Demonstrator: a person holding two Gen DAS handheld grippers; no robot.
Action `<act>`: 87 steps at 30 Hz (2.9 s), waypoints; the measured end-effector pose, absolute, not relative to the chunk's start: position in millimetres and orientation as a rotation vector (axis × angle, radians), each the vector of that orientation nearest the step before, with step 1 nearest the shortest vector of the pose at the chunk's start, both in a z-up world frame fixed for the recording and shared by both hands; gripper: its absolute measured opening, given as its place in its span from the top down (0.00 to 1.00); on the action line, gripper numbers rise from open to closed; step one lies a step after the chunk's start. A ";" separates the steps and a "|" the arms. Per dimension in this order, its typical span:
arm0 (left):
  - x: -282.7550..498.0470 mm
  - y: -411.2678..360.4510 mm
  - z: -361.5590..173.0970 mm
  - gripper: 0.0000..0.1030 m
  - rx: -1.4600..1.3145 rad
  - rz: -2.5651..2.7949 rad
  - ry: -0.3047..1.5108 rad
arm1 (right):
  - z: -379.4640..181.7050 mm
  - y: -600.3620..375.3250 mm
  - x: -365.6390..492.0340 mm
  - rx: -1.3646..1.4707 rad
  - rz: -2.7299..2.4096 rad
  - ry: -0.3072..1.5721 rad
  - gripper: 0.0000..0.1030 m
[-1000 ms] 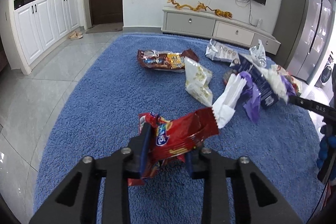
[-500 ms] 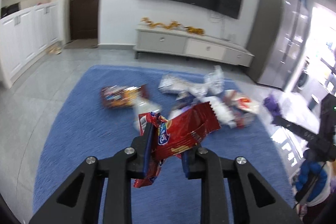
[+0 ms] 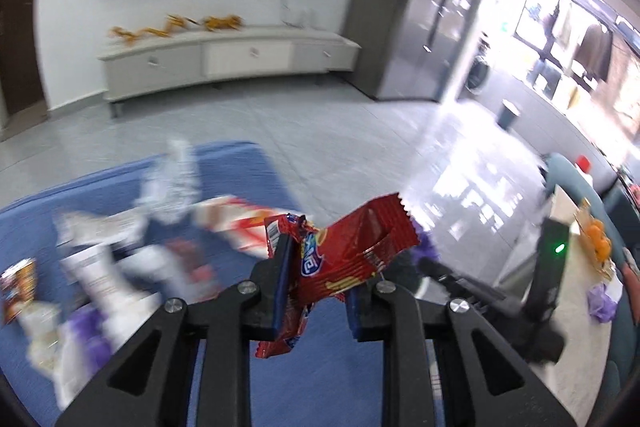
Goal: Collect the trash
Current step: 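Carry both bags over the white bin and open both grippers to drop them, then move both open grippers back over the trash on the rug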
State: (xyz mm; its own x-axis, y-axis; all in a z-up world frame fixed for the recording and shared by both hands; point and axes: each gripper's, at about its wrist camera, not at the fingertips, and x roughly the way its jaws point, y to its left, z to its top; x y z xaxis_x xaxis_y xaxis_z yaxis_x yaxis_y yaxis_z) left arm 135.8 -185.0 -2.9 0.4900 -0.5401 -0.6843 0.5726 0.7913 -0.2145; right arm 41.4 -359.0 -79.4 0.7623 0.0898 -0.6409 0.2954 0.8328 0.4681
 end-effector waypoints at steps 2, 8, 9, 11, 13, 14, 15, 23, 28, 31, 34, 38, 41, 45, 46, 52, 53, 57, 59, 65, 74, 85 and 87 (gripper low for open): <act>145.2 -220.7 -11.3 0.79 0.066 -0.703 0.844 | -94.8 -379.8 43.5 0.629 -0.174 0.726 0.88; 176.0 -321.2 -51.8 0.78 0.141 -0.745 0.950 | -148.0 -436.8 55.1 0.758 -0.321 0.803 0.88; 181.7 -337.1 -61.1 0.78 0.150 -0.746 0.971 | -156.3 -445.2 56.6 0.782 -0.338 0.813 0.88; 191.1 -361.2 -78.5 0.78 0.167 -0.739 1.004 | -168.6 -458.8 59.6 0.812 -0.366 0.830 0.88; 201.5 -376.4 -94.2 0.77 0.181 -0.729 1.025 | -180.4 -472.2 64.3 0.842 -0.389 0.848 0.88; 205.7 -384.5 -101.2 0.76 0.188 -0.722 1.036 | -185.8 -477.7 65.6 0.854 -0.398 0.854 0.88; 210.1 -392.6 -108.7 0.76 0.197 -0.712 1.044 | -189.6 -481.0 66.0 0.865 -0.407 0.859 0.88; 232.1 -431.1 -147.2 0.58 0.213 -0.694 1.123 | -219.7 -504.7 68.2 0.907 -0.482 0.906 0.81; 238.4 -440.1 -164.9 0.56 0.219 -0.692 1.164 | -220.1 -509.1 68.3 0.900 -0.506 0.903 0.63; 239.6 -440.8 -166.5 0.56 0.215 -0.693 1.168 | -216.3 -508.4 74.6 0.903 -0.509 0.894 0.61; 241.3 -439.0 -164.1 0.53 0.217 -0.691 1.162 | -214.1 -510.0 76.1 0.904 -0.512 0.887 0.57; 237.9 -428.1 -152.7 0.50 0.189 -0.693 1.151 | -208.5 -507.0 74.7 0.908 -0.504 0.874 0.54; 234.2 -418.9 -142.3 0.50 0.179 -0.697 1.132 | -201.6 -504.8 73.2 0.908 -0.500 0.859 0.51; 224.1 -398.5 -114.2 0.50 0.154 -0.695 1.079 | -185.9 -500.8 69.6 0.897 -0.492 0.832 0.51; 221.4 -393.6 -106.6 0.50 0.150 -0.691 1.063 | -180.3 -498.9 68.7 0.891 -0.488 0.822 0.51; 198.3 -353.1 -52.6 0.50 0.123 -0.671 0.952 | -140.3 -478.0 65.1 0.807 -0.446 0.761 0.51; 194.8 -344.2 -44.3 0.50 0.118 -0.669 0.935 | -131.9 -472.4 65.1 0.783 -0.435 0.748 0.51; 177.2 -291.9 -6.5 0.50 0.084 -0.645 0.854 | -99.3 -447.9 65.4 0.695 -0.378 0.701 0.51; 168.9 -260.3 10.0 0.50 0.064 -0.627 0.819 | -85.9 -433.8 65.6 0.660 -0.340 0.677 0.50; 142.5 -157.6 44.6 0.39 0.026 -0.541 0.722 | -44.0 -381.7 57.8 0.526 -0.139 0.600 0.47; 105.8 24.1 42.4 0.38 -0.025 -0.296 0.663 | -29.8 -287.1 53.1 0.282 0.203 0.615 0.47; 86.3 115.8 -44.6 0.38 -0.078 -0.176 0.804 | -74.7 -174.7 96.6 -0.027 0.404 0.763 0.47; 87.4 108.0 -56.1 0.38 -0.048 -0.215 0.825 | -83.6 -169.7 103.4 -0.062 0.410 0.781 0.47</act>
